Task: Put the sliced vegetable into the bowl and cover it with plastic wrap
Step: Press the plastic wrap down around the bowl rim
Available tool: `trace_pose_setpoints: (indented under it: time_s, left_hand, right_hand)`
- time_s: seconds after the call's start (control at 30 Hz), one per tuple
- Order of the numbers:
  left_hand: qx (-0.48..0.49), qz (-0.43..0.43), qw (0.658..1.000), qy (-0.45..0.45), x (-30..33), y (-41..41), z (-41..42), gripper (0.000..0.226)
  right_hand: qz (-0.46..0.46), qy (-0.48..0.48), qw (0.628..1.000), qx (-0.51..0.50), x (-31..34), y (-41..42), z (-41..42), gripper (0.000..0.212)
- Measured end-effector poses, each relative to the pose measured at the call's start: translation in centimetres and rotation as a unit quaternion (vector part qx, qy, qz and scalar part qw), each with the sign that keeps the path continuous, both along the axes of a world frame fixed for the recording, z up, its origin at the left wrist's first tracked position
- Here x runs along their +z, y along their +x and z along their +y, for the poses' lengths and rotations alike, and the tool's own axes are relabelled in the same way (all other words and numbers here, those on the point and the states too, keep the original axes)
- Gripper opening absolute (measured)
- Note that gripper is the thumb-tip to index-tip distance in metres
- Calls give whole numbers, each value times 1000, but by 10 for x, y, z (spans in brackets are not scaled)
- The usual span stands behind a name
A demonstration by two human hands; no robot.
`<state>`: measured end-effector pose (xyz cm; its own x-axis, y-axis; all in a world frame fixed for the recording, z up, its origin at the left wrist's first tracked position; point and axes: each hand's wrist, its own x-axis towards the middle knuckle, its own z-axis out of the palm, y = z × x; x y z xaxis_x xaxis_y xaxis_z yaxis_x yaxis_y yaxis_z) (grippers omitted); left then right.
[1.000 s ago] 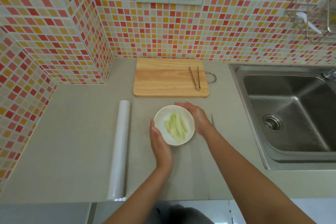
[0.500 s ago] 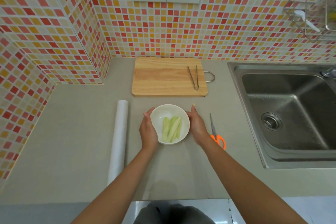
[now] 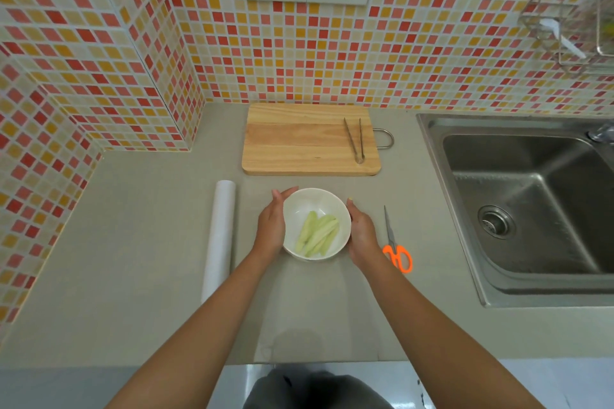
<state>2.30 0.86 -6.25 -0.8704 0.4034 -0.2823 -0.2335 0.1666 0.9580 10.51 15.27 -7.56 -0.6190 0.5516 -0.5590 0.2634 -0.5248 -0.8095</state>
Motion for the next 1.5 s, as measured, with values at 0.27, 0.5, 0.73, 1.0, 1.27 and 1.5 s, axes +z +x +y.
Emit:
trace_pose_setpoints:
  time_s: [0.27, 0.5, 0.73, 1.0, 1.27, 1.5]
  left_hand:
    - [34, -6, 999, 18, -4, 5, 0, 63]
    - [47, 20, 999, 18, -4, 13, 2, 56]
    - [12, 39, 999, -3, -7, 10, 3, 51]
    - [-25, 38, 999, -17, -6, -5, 3, 53]
    - [-43, 15, 999, -4, -5, -8, 6, 57]
    - [72, -48, 996, 28, 4, -4, -2, 70]
  right_hand:
    - [52, -80, 971, -217, -14, 21, -28, 50]
    - [10, -78, 986, -147, -7, 9, -30, 44]
    - [50, -65, 997, 3, 4, 11, -5, 60]
    - [60, 47, 993, 85, 5, 6, 10, 30]
    - [4, 86, 994, 69, -2, 6, 1, 48]
    - [38, 107, 984, 137, 25, -9, 20, 44]
